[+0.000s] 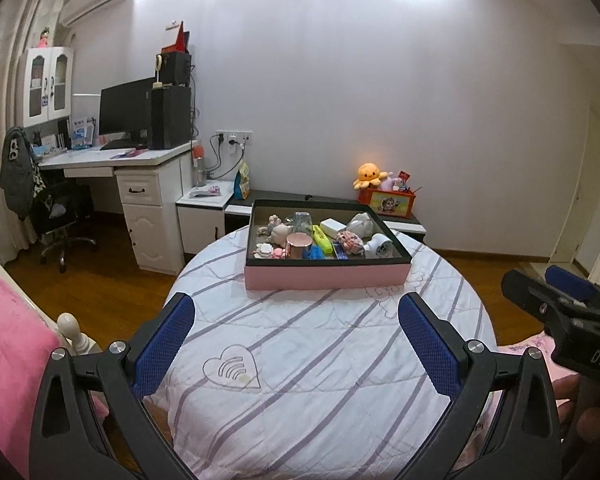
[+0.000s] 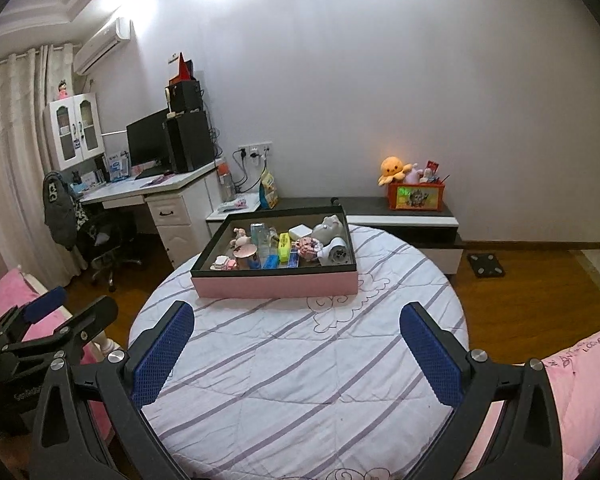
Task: Organize rigid objects
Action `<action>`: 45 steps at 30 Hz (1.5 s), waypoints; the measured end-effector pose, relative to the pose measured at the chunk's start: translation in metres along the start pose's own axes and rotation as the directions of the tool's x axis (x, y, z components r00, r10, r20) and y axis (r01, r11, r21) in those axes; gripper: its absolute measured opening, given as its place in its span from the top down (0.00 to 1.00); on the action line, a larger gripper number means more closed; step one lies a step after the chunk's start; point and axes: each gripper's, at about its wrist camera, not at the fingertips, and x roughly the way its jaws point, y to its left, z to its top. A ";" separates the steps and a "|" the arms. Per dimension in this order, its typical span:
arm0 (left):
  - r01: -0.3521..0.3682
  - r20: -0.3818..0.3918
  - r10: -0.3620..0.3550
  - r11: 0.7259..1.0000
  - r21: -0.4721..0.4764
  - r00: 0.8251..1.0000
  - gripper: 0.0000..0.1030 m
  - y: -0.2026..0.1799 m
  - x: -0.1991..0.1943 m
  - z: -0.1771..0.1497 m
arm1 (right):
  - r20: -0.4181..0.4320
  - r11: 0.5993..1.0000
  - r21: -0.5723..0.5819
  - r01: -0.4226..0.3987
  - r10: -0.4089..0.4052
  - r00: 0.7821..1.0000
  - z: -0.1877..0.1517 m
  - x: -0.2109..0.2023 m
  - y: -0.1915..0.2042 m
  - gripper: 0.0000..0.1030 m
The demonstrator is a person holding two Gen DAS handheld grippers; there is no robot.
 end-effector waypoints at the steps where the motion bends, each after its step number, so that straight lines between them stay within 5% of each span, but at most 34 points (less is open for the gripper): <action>1: -0.005 0.002 0.005 1.000 0.002 1.000 0.00 0.000 -0.001 -0.001 | 0.008 1.000 -0.001 -0.002 0.002 1.000 -0.001 -0.002 0.001 0.00; 45: -0.045 0.013 0.045 0.999 -0.004 0.999 0.00 0.002 -0.017 -0.006 | 0.035 1.000 -0.004 -0.005 0.006 0.999 -0.005 -0.017 -0.001 0.00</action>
